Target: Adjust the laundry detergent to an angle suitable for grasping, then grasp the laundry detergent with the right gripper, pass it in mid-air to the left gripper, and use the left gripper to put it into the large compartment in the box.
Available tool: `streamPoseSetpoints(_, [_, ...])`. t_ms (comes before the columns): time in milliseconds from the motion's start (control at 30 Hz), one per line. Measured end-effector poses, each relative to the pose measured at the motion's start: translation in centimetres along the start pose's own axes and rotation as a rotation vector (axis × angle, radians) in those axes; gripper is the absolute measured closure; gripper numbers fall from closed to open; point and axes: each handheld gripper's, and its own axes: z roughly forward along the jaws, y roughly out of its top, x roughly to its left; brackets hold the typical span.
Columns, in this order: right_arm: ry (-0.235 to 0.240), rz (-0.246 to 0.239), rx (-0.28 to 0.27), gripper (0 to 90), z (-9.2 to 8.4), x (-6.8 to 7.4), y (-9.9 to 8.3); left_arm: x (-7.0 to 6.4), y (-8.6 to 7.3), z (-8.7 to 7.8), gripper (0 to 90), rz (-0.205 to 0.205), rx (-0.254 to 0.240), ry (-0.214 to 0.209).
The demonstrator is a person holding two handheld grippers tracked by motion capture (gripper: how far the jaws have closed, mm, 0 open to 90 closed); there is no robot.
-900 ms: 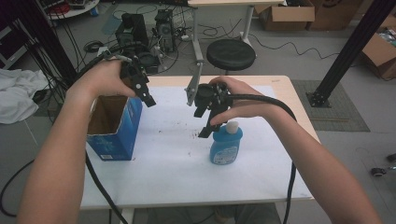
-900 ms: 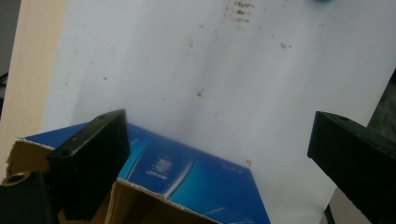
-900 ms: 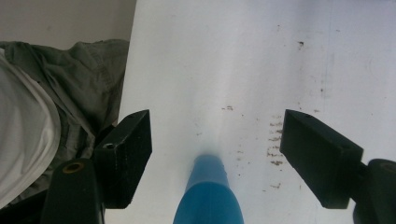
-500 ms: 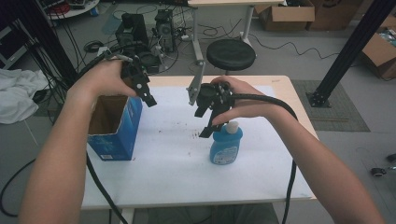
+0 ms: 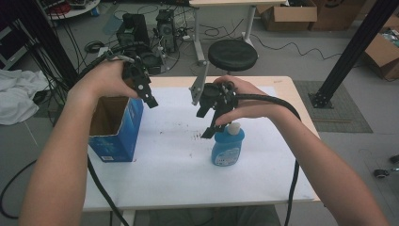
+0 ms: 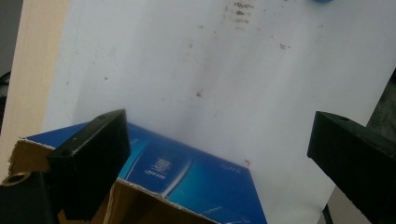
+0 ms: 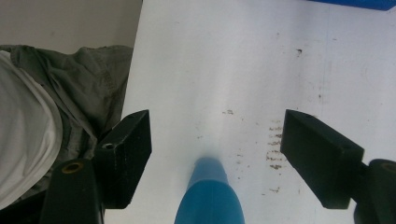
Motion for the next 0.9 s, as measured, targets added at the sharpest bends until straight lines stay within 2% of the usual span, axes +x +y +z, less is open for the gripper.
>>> streamPoseSetpoints(667, [-0.007,0.007,-0.012,24.3,-0.26,0.16,-0.23,-0.23,0.55,-0.09,6.7,0.011,0.001,0.005])
streamPoseSetpoints(900, [-0.012,0.005,-0.034,23.5,-0.83,0.41,-0.60,-0.53,0.77,-0.24,6.7,0.019,-0.003,0.008])
